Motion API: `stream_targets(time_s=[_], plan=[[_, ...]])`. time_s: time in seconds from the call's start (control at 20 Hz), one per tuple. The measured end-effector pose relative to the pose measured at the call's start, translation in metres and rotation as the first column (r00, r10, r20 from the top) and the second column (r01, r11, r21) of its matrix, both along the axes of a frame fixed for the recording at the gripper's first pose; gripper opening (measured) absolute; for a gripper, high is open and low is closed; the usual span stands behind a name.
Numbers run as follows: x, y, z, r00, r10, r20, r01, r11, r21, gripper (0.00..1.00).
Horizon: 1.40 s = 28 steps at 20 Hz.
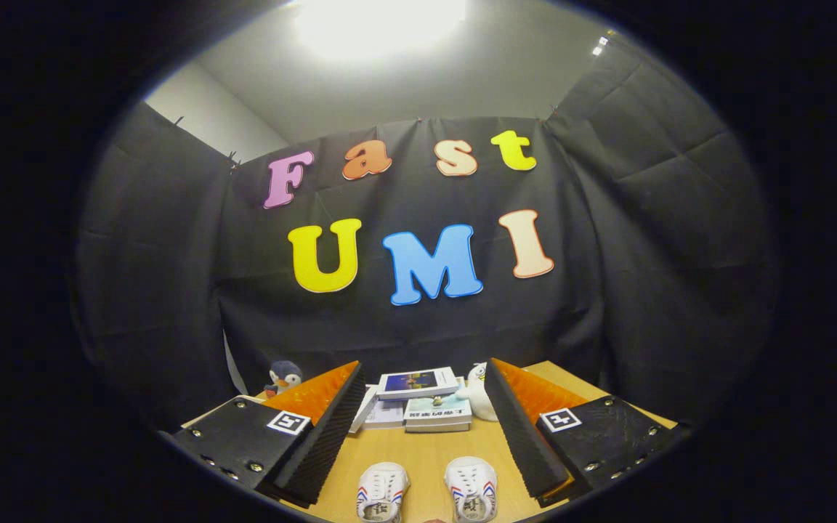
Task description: Open the storage box then place both shoes into the box .Put the left shoe in first, then the right shoe, with the right side of both shoes facing outward in a uniform manner.
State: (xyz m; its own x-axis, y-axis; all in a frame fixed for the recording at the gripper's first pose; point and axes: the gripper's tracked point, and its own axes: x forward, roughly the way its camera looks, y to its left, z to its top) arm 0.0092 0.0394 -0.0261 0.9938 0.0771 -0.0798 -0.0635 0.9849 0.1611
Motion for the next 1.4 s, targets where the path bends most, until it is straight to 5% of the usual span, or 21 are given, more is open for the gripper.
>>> stream_targets(time_s=[0.3,0.65,1.05,1.4], plan=[[-0.005,0.06,-0.022,0.984,0.162,-0.069,-0.154,0.982,0.106,0.99],[-0.005,0.11,-0.054,0.948,0.277,-0.156,-0.23,0.937,0.263,0.99],[-0.01,0.155,-0.099,0.867,0.407,-0.288,-0.228,0.837,0.497,0.99],[-0.019,0.193,-0.142,0.761,0.532,-0.37,-0.166,0.711,0.683,0.99]])
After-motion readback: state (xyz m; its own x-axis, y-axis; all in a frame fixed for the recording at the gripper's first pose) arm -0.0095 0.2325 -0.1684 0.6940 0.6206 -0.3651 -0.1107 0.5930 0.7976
